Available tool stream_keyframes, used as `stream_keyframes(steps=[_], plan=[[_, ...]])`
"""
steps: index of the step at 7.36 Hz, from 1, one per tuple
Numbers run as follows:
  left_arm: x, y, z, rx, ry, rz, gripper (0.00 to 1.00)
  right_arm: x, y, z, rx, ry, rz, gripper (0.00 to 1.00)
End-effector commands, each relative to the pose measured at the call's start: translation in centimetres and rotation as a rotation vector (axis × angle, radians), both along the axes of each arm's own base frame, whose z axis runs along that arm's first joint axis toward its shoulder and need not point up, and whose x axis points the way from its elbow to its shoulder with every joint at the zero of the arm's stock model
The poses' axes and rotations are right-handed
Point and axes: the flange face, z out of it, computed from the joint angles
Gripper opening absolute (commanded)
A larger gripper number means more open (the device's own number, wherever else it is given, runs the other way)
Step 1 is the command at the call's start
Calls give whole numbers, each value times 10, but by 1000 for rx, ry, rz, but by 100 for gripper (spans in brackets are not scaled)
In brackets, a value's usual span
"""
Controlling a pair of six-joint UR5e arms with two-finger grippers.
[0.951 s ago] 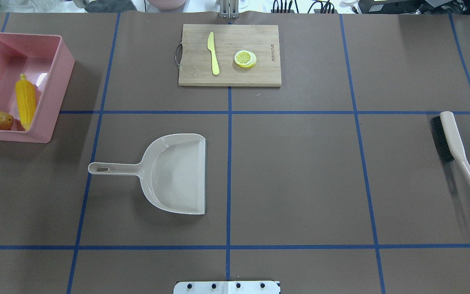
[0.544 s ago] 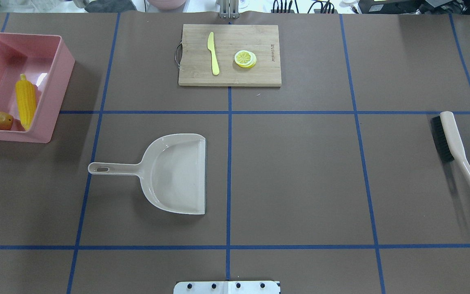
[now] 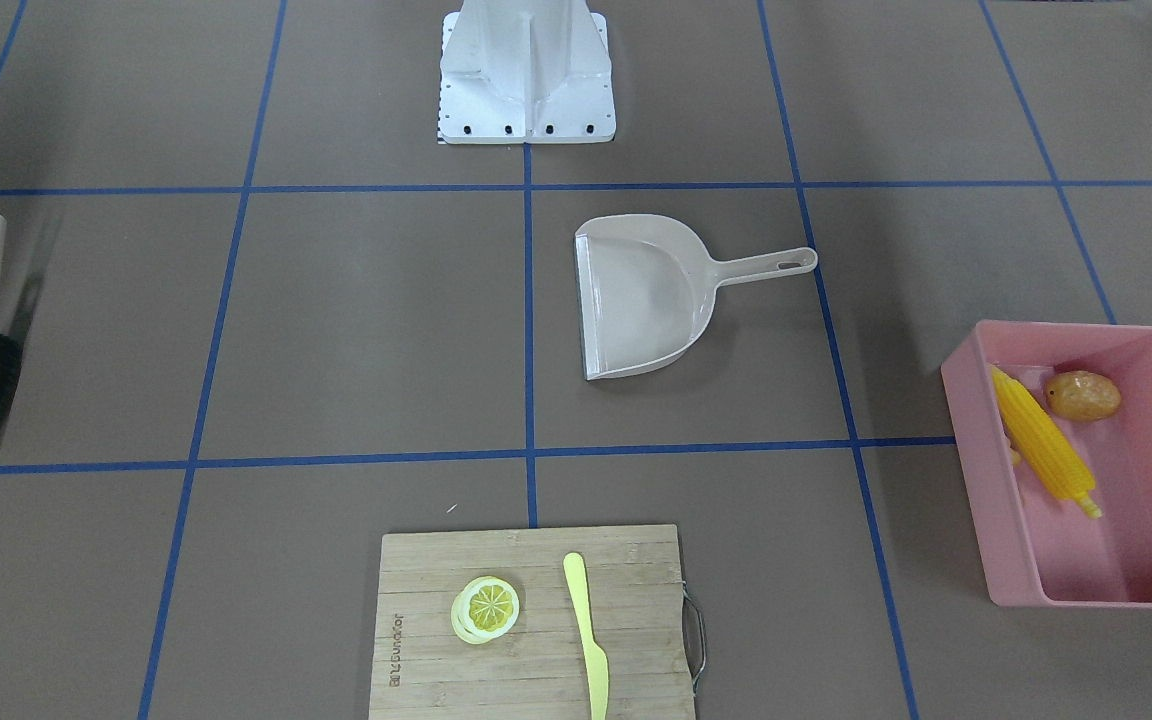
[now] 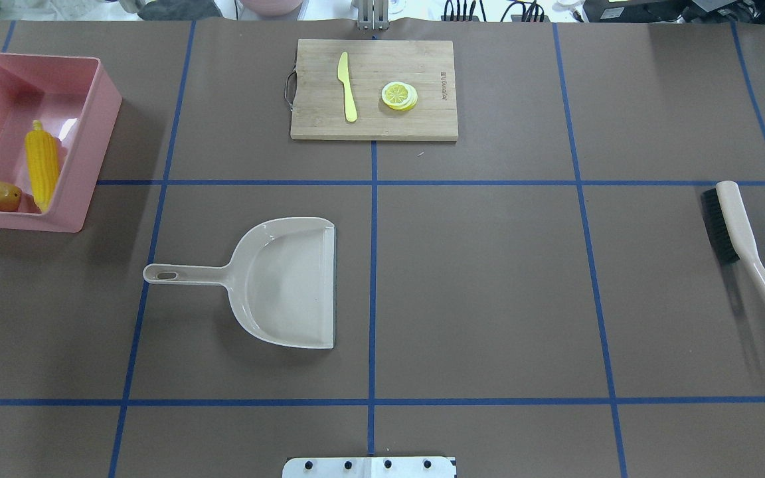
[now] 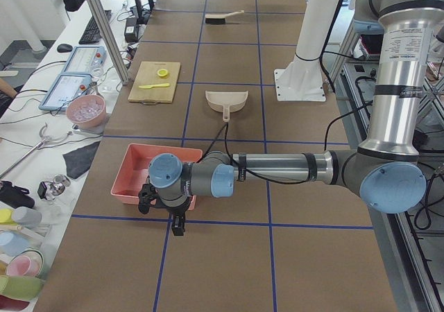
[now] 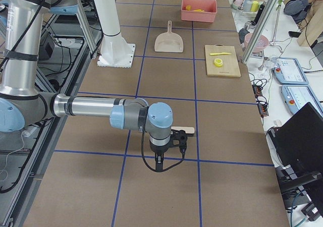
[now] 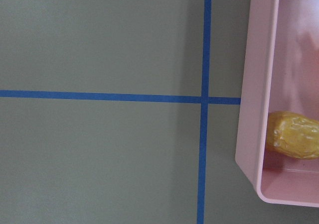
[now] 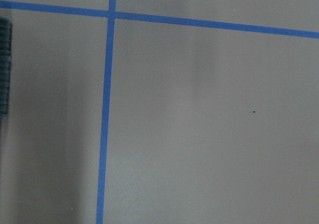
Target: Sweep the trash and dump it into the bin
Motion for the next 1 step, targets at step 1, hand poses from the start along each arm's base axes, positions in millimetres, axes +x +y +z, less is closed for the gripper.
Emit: stream_keyframes(steps=[1], plan=[[0, 0, 0, 2, -1, 1, 98, 0, 0, 0, 0, 0, 0, 100]])
